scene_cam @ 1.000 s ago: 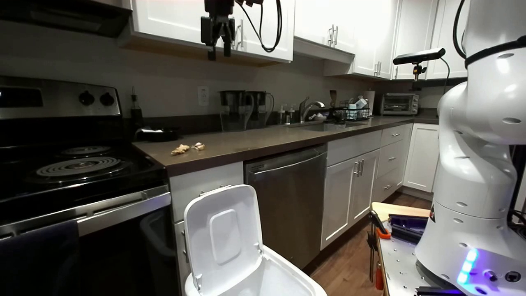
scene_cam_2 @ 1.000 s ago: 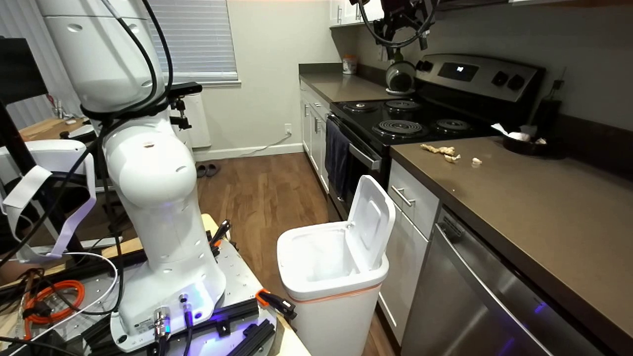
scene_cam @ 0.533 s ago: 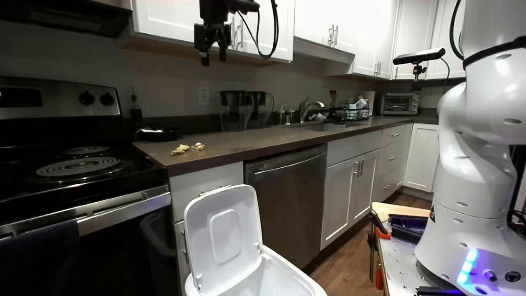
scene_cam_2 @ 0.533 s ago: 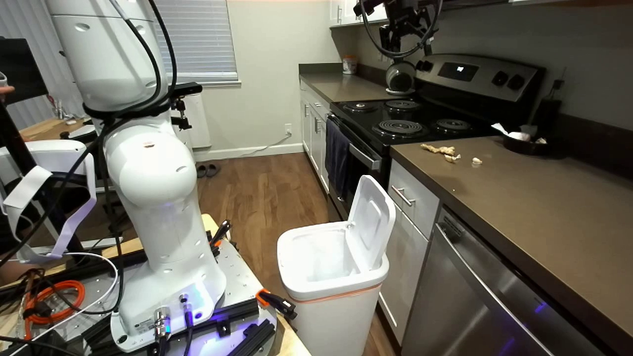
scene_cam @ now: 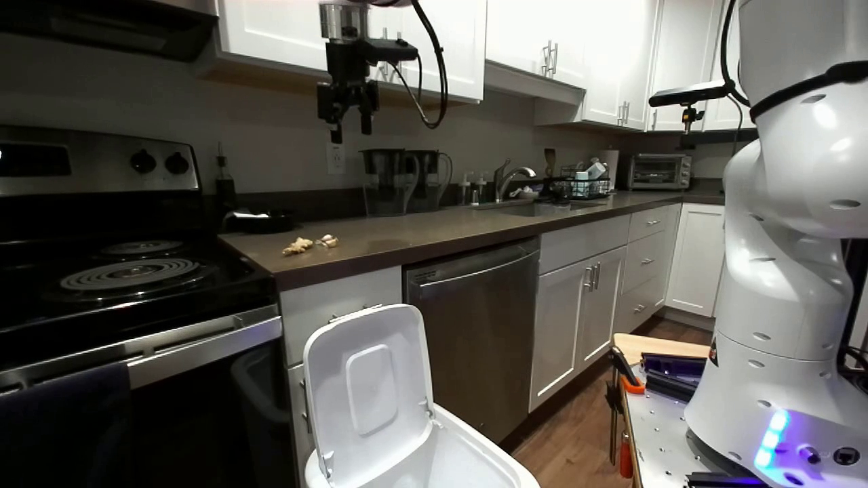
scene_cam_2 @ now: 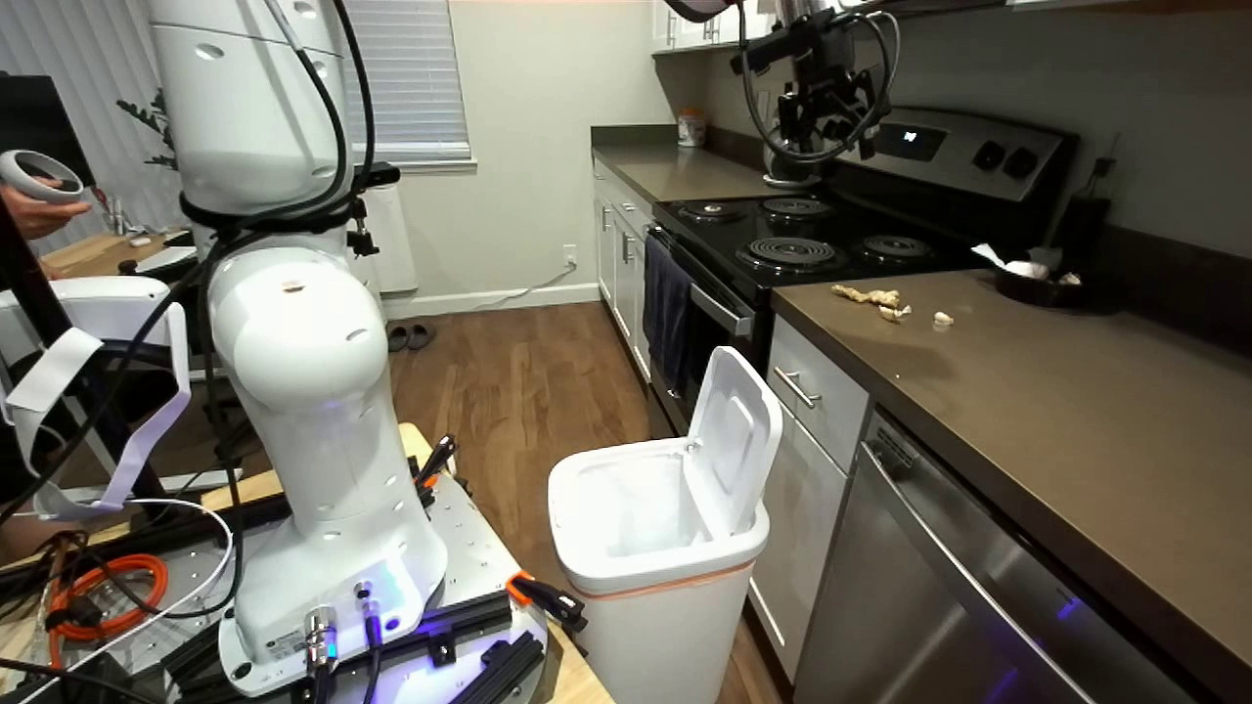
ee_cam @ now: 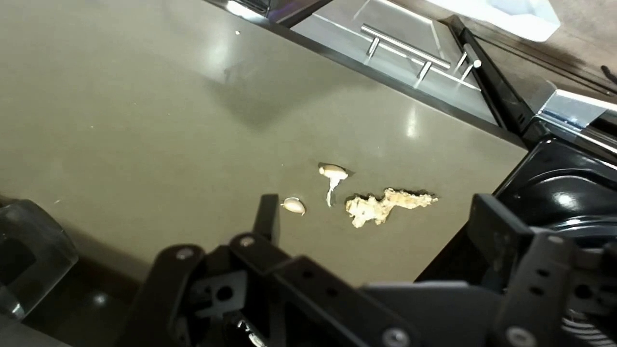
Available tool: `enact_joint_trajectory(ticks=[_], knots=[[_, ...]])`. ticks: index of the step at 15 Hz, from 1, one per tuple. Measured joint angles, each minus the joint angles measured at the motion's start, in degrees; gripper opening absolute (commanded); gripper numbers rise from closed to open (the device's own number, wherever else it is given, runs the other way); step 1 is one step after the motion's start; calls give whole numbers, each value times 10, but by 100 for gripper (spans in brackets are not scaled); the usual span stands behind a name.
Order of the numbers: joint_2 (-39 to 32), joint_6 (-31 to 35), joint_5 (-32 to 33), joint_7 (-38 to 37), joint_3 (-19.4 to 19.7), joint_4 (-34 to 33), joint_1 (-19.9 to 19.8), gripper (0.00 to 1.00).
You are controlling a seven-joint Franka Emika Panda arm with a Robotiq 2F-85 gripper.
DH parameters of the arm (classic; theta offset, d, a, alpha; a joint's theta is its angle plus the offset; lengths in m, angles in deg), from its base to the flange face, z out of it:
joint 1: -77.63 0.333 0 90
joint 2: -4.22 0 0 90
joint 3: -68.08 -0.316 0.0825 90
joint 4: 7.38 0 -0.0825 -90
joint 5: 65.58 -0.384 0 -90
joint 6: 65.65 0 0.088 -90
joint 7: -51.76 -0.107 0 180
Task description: Take on object from the counter and throw it in the white bin
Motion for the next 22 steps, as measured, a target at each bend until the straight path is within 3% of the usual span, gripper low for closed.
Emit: enact_joint_trajectory(ticks=[11, 17, 22], knots=[[-176, -108, -82, 24, 14, -235, -38, 100], [-270, -78, -82, 24, 18, -338, -50, 100], [-315, -16, -82, 24, 18, -353, -53, 100]])
